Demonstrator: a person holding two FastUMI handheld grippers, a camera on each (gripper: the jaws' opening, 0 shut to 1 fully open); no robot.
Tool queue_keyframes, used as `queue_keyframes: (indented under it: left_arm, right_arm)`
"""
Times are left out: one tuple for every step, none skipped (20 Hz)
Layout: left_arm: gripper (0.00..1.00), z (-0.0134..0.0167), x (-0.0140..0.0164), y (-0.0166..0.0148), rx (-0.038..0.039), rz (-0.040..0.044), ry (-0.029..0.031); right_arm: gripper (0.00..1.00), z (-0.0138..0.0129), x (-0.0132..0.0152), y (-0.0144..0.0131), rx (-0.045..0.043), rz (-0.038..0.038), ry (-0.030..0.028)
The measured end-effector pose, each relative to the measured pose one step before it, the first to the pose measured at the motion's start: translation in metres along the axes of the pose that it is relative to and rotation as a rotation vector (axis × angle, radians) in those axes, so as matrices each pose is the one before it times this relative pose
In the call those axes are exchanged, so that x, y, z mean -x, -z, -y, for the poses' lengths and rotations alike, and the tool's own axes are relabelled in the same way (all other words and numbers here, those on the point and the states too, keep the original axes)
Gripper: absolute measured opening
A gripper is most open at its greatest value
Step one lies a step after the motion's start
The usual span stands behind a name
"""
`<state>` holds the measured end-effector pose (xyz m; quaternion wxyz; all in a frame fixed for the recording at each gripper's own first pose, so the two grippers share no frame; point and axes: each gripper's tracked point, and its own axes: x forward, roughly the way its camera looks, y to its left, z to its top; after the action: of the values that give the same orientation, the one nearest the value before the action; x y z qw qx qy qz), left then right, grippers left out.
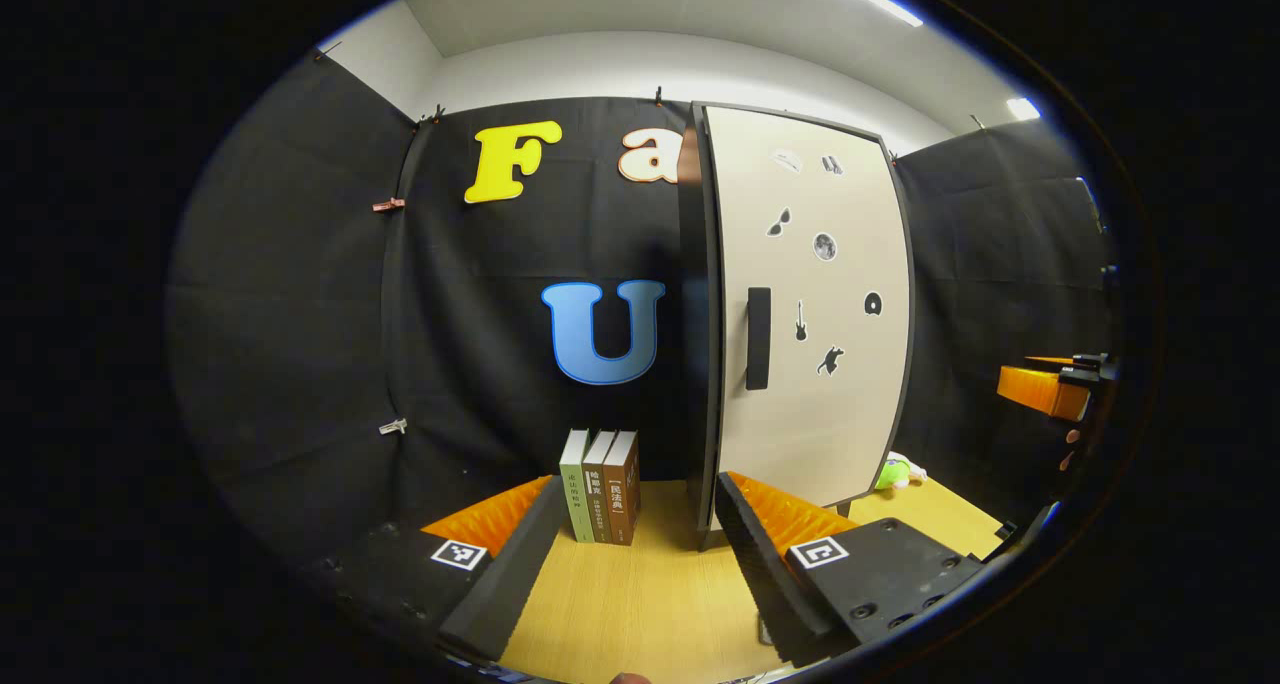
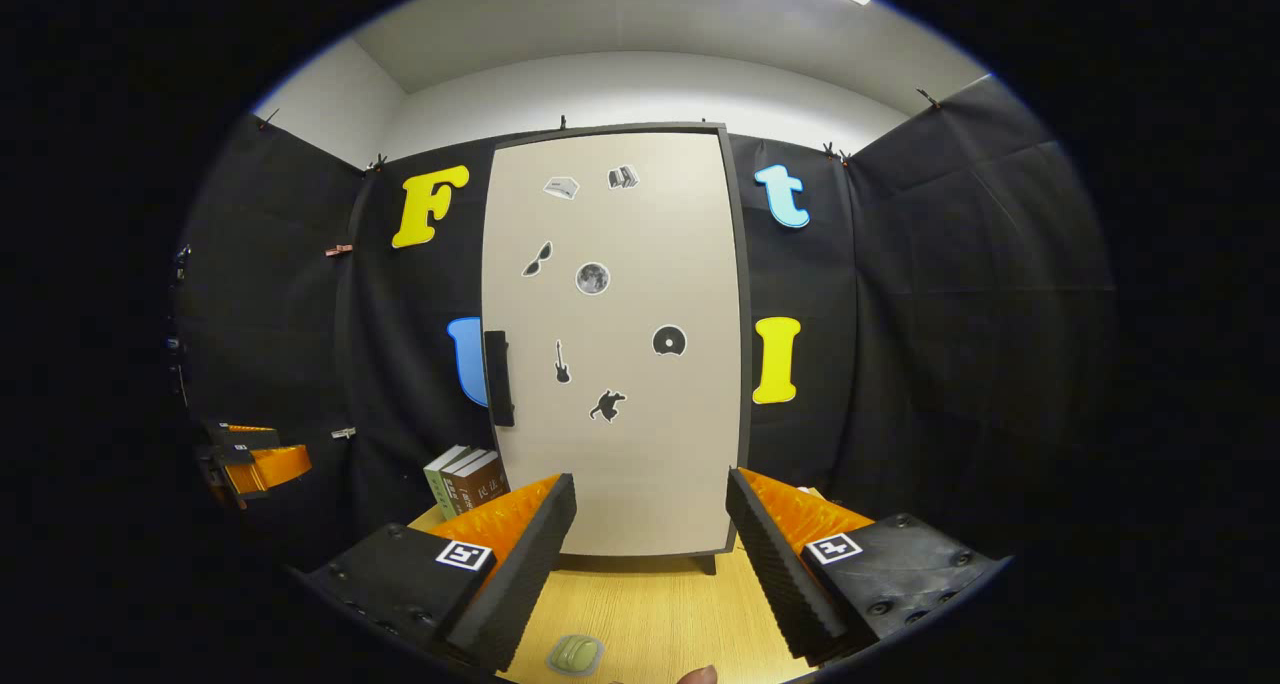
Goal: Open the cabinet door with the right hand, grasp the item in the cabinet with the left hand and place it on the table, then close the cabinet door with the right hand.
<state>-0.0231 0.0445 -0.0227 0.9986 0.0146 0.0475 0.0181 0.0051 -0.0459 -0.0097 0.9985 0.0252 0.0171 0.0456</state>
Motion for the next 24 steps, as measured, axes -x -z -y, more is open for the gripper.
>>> queue_keyframes:
  left_arm:
    - [0.94,0.00085,0.00005,-0.00167,-0.00169,0.00540,-0.00439]
    - [0.94,0.00065,-0.00026,-0.00258,-0.00037,0.00589,-0.00457]
    - [0.94,0.00145,-0.00017,-0.00120,0.00060,0.00482,-0.00759]
    - [0.94,0.00084,0.00047,-0.00311,0.00058,0.00639,-0.00946]
    - [0.94,0.00059,0.00005,-0.00305,-0.00036,0.00877,-0.01015]
    - [0.94,0.00138,0.00020,-0.00378,-0.00208,0.01007,-0.00854]
    - [0.94,0.00254,0.00089,-0.00379,-0.00437,0.01097,-0.00773]
    - [0.94,0.00180,0.00094,-0.00272,-0.00447,0.00745,-0.00565]
    - [0.94,0.00248,0.00042,-0.00341,-0.00458,0.00892,-0.00495]
    - [0.94,0.00308,0.00072,-0.00498,-0.00426,0.01155,-0.00564]
    - [0.94,0.00328,0.00085,-0.00386,-0.00341,0.01050,-0.00415]
    - [0.94,0.00368,0.00014,-0.00478,-0.00316,0.01138,-0.00495]
    - [0.94,0.00501,0.00025,-0.00260,-0.00302,0.00761,-0.00122]
    - [0.94,0.00470,-0.00099,-0.00305,-0.00131,0.00688,0.00035]
    - [0.94,0.00356,-0.00074,-0.00238,-0.00117,0.00522,-0.00235]
    - [0.94,0.00097,-0.00107,-0.00163,-0.00187,-0.00040,-0.00895]
    - [0.93,0.00209,-0.00093,-0.00107,-0.00294,0.00361,-0.00441]
    - [0.93,0.00250,-0.00112,-0.00299,-0.00029,0.00458,-0.00333]
    - [0.93,0.00382,-0.00117,-0.00028,0.00231,0.00174,0.00047]
    - [0.93,0.00313,-0.00059,0.00010,0.00625,-0.00436,-0.00438]
    - [0.93,0.00084,-0.00015,0.00250,0.00884,-0.00652,-0.00775]
    - [0.93,0.00134,0.00027,0.00123,0.00848,-0.00468,-0.01142]
    - [0.93,0.00204,0.00022,0.00134,0.00354,-0.00428,-0.00796]
    - [0.93,0.00177,-0.00008,0.00124,-0.00136,-0.00251,-0.00954]
  right_arm:
    - [0.98,0.00003,-0.00005,-0.00017,0.00026,0.00203,-0.00053]
    - [0.98,-0.00012,0.00015,-0.00020,0.00324,0.00241,-0.00415]
    - [0.98,0.00070,-0.00127,-0.00009,0.00673,0.00124,0.00104]
    - [0.98,0.00079,0.00006,-0.00098,0.00386,0.00226,0.00152]
    - [0.98,0.00070,-0.00135,-0.00101,-0.00036,0.00327,0.00189]
    - [0.98,0.00208,-0.00181,-0.00202,-0.00317,0.00647,-0.00041]
    - [0.98,0.00554,-0.00586,-0.00207,-0.00091,0.01051,0.00000]
    - [0.98,0.00563,-0.00408,-0.00284,0.00296,0.01116,0.00232]
    - [0.98,0.00314,0.00051,-0.00340,0.00313,0.01054,0.00128]
    - [0.98,0.00249,0.00036,-0.00296,-0.00057,0.00933,-0.00075]
    - [0.98,0.00183,0.00123,-0.00147,-0.00358,0.00740,-0.00341]
    - [0.98,0.00326,-0.00055,-0.00211,-0.00186,0.00549,-0.00162]
    - [0.98,0.00431,-0.00055,-0.00200,0.00489,0.00608,-0.00122]
    - [0.98,0.00407,-0.00177,-0.00192,0.01141,0.00890,-0.00275]
    - [0.98,0.00600,-0.00188,-0.00156,0.01681,0.00787,-0.00356]
    - [0.98,0.00155,-0.00110,0.00107,0.01064,0.00184,-0.00886]
    - [1.00,0.00025,-0.00156,0.00247,0.00774,-0.00091,-0.01220]
    - [0.98,0.00135,-0.00068,0.00117,0.00283,0.00025,-0.01194]
    - [0.98,0.00142,-0.00163,-0.00036,-0.00031,0.00190,-0.01115]
    - [0.98,0.00055,-0.00101,0.00116,-0.00296,0.00062,-0.01096]
    - [0.97,0.00009,-0.00179,0.00166,-0.00463,-0.00234,-0.01343]
    - [0.96,0.00065,-0.00283,0.00197,-0.00712,-0.00318,-0.01186]
    - [0.96,-0.00104,-0.00101,0.00155,-0.01141,-0.00206,-0.01647]
    - [0.96,-0.00083,-0.00084,0.00145,-0.01126,-0.00322,-0.01362]
